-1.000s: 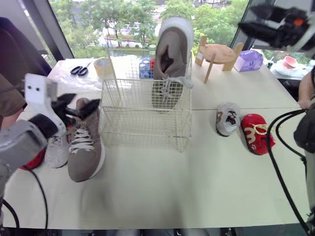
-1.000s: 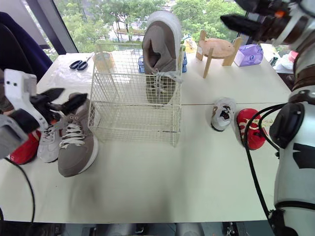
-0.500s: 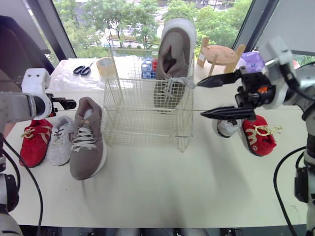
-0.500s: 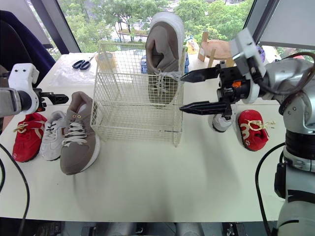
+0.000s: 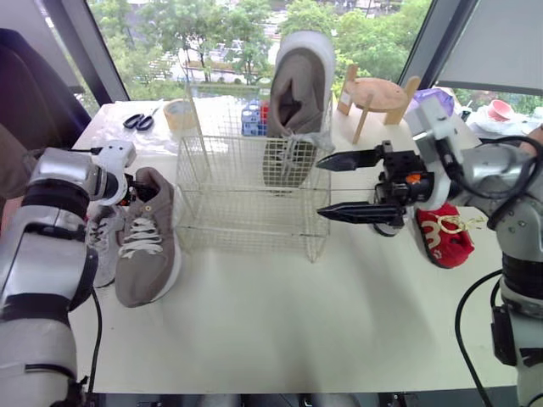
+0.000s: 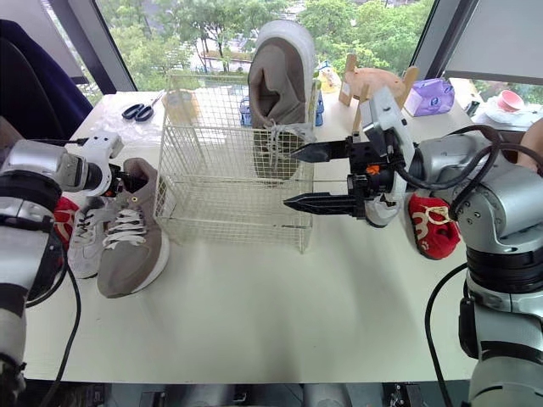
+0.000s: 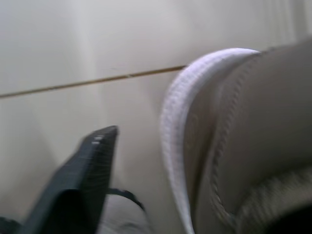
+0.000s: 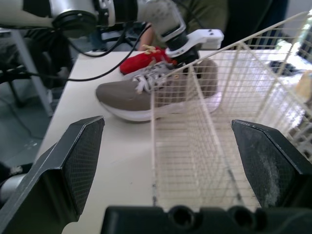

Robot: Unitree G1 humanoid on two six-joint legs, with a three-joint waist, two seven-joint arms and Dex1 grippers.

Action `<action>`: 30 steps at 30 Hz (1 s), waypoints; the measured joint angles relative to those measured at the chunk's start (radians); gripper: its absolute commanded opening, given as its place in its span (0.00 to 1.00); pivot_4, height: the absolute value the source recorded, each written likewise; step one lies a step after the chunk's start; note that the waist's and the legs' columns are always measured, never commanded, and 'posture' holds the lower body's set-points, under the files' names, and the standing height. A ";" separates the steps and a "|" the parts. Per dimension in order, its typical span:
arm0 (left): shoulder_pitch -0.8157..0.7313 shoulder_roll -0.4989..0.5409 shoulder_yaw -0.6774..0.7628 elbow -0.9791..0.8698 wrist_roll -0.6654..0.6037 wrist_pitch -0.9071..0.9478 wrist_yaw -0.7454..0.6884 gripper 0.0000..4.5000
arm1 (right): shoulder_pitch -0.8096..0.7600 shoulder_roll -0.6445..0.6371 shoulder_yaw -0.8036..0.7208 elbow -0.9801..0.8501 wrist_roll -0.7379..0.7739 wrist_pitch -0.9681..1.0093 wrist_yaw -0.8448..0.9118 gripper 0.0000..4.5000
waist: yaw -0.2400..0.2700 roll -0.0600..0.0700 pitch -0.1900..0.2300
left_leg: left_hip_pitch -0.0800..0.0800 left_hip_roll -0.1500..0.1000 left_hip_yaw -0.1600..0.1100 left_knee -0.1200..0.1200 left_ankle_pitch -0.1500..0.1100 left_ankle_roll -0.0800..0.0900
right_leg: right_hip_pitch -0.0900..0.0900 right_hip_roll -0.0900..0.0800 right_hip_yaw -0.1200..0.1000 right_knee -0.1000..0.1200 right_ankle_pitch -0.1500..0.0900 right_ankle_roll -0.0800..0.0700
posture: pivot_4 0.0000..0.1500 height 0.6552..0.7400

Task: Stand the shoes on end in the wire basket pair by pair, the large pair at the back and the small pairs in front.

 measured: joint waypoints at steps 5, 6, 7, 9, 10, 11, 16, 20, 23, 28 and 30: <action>-0.035 -0.038 0.026 0.081 0.097 -0.075 -0.023 0.04 | 0.027 0.003 -0.008 -0.038 0.035 0.004 -0.056 1.00 | 0.002 0.000 0.000 | 0.000 0.001 -0.001 0.000 0.001 0.001 | 0.000 -0.001 0.000 0.002 0.000 0.000 | 1.00 1.00; -0.036 -0.041 0.034 0.087 0.109 -0.082 -0.028 0.01 | 0.034 0.003 -0.008 -0.043 0.038 0.008 -0.067 1.00 | 0.001 0.000 0.000 | 0.000 0.001 -0.001 0.000 0.001 0.001 | 0.000 -0.001 0.000 0.002 0.000 0.000 | 1.00 1.00; -0.038 -0.044 0.047 0.092 0.121 -0.084 -0.029 0.00 | 0.037 0.003 -0.008 -0.046 0.044 0.011 -0.076 1.00 | 0.001 0.000 0.000 | 0.000 0.001 -0.001 0.000 0.001 0.001 | 0.000 -0.001 0.000 0.002 0.000 0.000 | 1.00 1.00; -0.043 -0.046 0.068 0.102 0.134 -0.082 -0.027 0.00 | 0.039 0.003 -0.008 -0.049 0.057 0.016 -0.090 1.00 | 0.001 0.000 0.000 | 0.000 0.001 -0.002 0.001 0.001 0.001 | 0.000 -0.001 0.000 0.003 0.000 0.000 | 1.00 1.00; -0.049 -0.047 0.093 0.112 0.137 -0.077 -0.016 0.00 | 0.042 0.002 -0.008 -0.056 0.060 0.017 -0.097 1.00 | 0.001 -0.001 0.000 | 0.000 0.001 -0.002 0.001 0.001 0.001 | 0.000 -0.001 0.000 0.003 0.000 0.000 | 1.00 1.00; -0.057 -0.046 0.112 0.115 0.138 -0.069 -0.002 0.00 | 0.048 -0.001 -0.009 -0.061 0.066 0.018 -0.100 1.00 | 0.001 -0.002 0.001 | -0.001 0.001 -0.002 0.001 0.001 0.001 | 0.000 0.000 -0.001 0.003 0.000 0.000 | 1.00 1.00; -0.141 0.023 0.188 0.087 0.140 -0.041 0.007 0.00 | 0.054 -0.020 -0.027 -0.067 0.104 0.043 -0.124 1.00 | 0.000 -0.013 0.007 | -0.004 0.001 -0.003 0.001 0.001 0.001 | -0.003 -0.001 -0.001 0.002 0.000 0.000 | 1.00 1.00; -0.247 0.142 0.224 -0.033 0.157 -0.020 -0.019 0.00 | 0.053 -0.031 -0.058 -0.067 0.146 0.065 -0.138 1.00 | -0.003 -0.014 0.007 | -0.005 0.001 -0.002 0.000 0.000 0.001 | -0.004 -0.001 -0.001 0.000 0.000 0.001 | 1.00 1.00; -0.336 0.219 0.247 -0.151 0.167 -0.018 -0.061 0.00 | 0.039 -0.039 -0.062 -0.054 0.157 0.071 -0.138 1.00 | -0.003 -0.014 0.007 | -0.005 0.001 -0.001 -0.001 0.000 0.002 | -0.004 -0.002 -0.001 -0.001 0.000 0.001 | 1.00 1.00; -0.390 0.209 0.314 -0.250 0.172 -0.172 0.003 0.00 | 0.000 -0.039 -0.059 -0.018 0.158 0.070 -0.134 1.00 | 0.008 -0.014 0.007 | -0.003 0.001 -0.002 0.000 0.000 0.002 | -0.002 -0.003 -0.002 0.000 0.000 0.001 | 1.00 1.00; -0.398 0.135 0.388 -0.250 0.163 -0.367 0.119 0.00 | -0.012 -0.039 -0.056 0.005 0.157 0.065 -0.127 1.00 | 0.020 -0.016 0.007 | -0.004 0.001 -0.002 0.002 0.000 0.002 | -0.002 -0.004 -0.002 0.000 0.001 0.002 | 1.00 1.00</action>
